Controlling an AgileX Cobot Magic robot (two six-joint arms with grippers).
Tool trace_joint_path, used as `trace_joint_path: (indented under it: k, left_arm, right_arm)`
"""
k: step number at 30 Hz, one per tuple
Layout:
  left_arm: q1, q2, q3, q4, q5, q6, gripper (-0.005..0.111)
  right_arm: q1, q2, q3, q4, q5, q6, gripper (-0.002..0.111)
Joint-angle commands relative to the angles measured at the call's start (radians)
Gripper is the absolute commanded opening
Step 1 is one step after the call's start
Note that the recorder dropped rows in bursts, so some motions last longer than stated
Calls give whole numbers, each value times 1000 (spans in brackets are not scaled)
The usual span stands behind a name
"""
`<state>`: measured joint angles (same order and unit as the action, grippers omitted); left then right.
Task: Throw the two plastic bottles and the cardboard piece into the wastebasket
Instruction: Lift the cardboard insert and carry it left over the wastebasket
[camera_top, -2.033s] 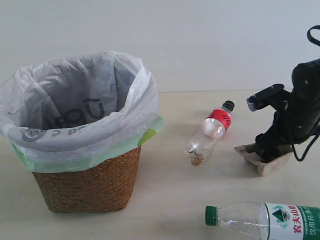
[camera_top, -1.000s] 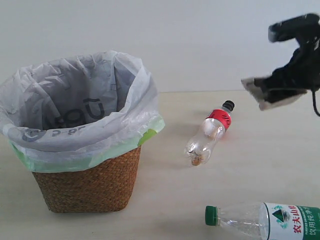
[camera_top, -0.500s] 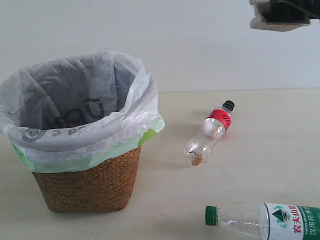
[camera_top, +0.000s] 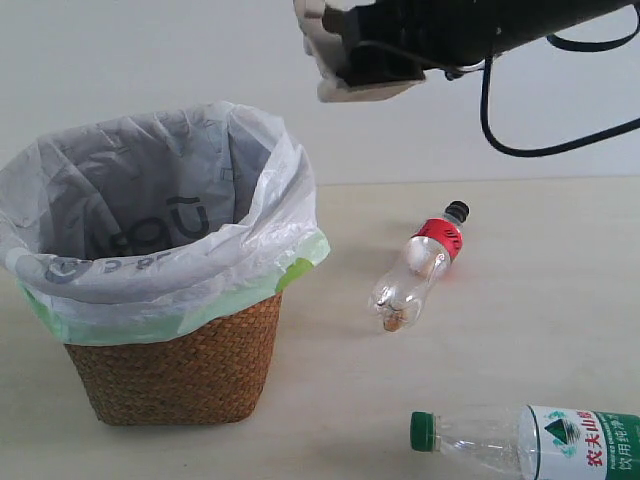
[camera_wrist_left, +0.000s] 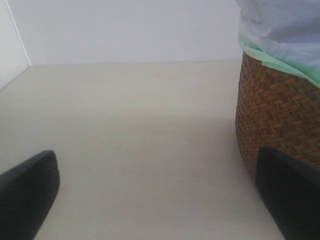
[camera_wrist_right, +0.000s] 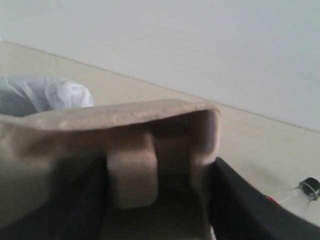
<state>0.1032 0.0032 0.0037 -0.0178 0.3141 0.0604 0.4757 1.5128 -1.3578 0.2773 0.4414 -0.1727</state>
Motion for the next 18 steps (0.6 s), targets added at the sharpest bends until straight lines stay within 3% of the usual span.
trace_joint_path:
  k: [1, 6, 9, 13, 18]
  left_arm:
    - [4, -3, -4, 0, -6, -9, 108]
    - [4, -3, -4, 0, -6, -9, 108]
    - [4, -3, -4, 0, -6, -9, 108]
    - [4, -3, -4, 0, -6, -9, 108]
    - [4, -3, -4, 0, -6, -9, 108]
  right_arm:
    - [1, 11, -42, -286, 86, 179, 0]
    - [1, 9, -110, -759, 291, 589, 0]
    - [1, 9, -130, -864, 411, 701, 0]
    - [1, 18, -130, -808, 439, 714, 0]
    - [1, 43, -130, -499, 395, 636, 0]
